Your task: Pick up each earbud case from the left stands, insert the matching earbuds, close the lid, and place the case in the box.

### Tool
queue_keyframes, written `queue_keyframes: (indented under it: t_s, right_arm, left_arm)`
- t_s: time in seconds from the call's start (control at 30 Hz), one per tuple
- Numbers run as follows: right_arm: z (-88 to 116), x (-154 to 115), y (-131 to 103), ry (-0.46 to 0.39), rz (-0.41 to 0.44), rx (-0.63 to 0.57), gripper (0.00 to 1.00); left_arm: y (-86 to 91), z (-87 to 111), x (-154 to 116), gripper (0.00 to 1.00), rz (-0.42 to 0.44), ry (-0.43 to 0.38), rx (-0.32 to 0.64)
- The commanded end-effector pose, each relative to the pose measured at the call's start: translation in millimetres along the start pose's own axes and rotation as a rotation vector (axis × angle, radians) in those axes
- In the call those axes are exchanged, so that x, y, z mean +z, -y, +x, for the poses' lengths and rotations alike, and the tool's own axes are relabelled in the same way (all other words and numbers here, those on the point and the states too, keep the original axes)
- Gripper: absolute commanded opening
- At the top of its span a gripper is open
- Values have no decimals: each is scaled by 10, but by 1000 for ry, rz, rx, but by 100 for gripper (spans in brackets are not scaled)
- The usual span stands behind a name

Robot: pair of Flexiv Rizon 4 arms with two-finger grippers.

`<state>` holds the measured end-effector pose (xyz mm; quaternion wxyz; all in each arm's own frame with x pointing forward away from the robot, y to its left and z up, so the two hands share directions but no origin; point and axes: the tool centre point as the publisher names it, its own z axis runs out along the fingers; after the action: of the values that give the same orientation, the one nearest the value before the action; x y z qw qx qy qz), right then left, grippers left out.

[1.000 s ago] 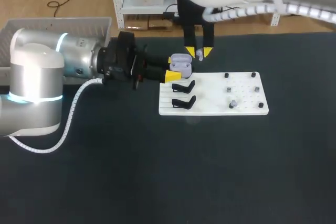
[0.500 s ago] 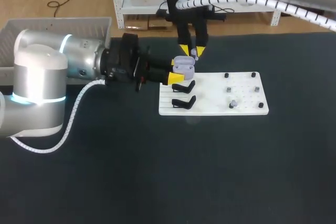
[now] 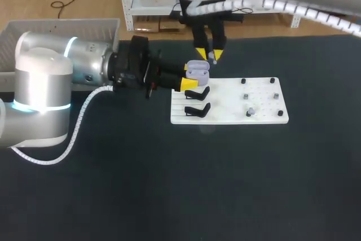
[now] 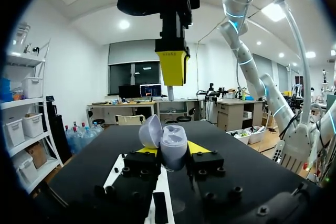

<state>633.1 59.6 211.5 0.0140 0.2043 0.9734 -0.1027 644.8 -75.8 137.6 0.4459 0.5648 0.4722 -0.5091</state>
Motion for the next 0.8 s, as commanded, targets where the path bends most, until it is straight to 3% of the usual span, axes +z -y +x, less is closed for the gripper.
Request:
queue_keyframes:
  t_s: [0.03, 0.43, 0.8]
  right_arm:
    - [45, -23, -75, 10, 38, 28, 0]
    - [81, 12, -136, 10, 15, 119, 0]
    - [47, 112, -255, 27, 31, 123, 0]
  left_arm:
    - [-13, 4, 2, 0, 3, -1, -1]
    - [-13, 4, 2, 0, 3, -1, -1]
    - [-13, 4, 2, 0, 3, -1, -1]
